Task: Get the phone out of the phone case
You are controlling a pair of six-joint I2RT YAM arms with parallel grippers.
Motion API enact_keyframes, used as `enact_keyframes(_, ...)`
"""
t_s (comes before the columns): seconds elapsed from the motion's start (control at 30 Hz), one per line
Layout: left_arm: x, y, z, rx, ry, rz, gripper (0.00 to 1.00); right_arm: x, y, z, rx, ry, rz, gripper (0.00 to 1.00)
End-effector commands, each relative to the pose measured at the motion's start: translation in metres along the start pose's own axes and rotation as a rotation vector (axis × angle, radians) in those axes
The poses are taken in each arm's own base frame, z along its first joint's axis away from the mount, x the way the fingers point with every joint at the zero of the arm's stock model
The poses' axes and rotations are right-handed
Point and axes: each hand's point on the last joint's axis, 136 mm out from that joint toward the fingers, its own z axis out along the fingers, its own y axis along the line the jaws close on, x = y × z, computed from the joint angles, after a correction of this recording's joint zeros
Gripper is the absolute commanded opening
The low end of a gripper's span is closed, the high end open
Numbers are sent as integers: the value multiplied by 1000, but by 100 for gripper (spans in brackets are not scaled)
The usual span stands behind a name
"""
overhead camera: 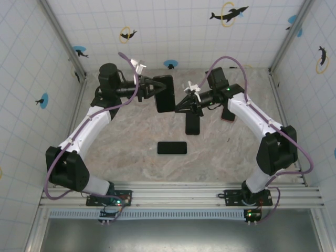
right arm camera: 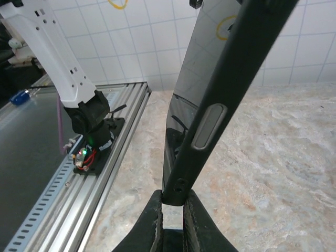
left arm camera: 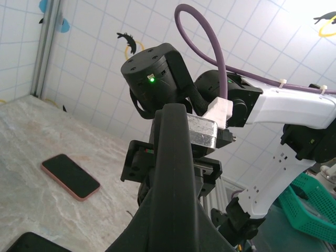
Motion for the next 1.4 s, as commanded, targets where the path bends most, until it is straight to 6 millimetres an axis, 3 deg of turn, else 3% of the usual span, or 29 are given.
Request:
enact_keyframes(0.0, -14, -17, 1, 59, -9, 16, 0, 1, -9, 0, 60, 73, -70, 11)
enact_keyframes(0.43, -6, -23, 5, 69, -1, -31, 0, -3, -41, -2, 294, 179, -206, 10)
enact_keyframes(0.67, -5, -19, 4, 56, -6, -56, 0, -19, -43, -11, 388, 104, -251, 10)
enact_keyframes(0.77, -4, -14, 4, 25, -11, -33, 0, -25, -30, -14, 316, 31, -211, 11)
enact_keyframes(0.9, -13, -5, -1, -39, -50, 3, 0, -11, -24, -21, 343, 49, -161, 15)
enact_keyframes(1.0, -21, 1, 0, -55, -75, 0, 0, -8, -22, -24, 374, 16, -106, 27)
enact_keyframes(1.13, -28, 14, -2, -127, -128, -33, 0, -8, -16, -29, 392, -73, -10, 36)
enact_keyframes(1.37, -46, 30, -16, -221, -331, -240, 0, -16, -19, -56, 403, -380, 302, 41)
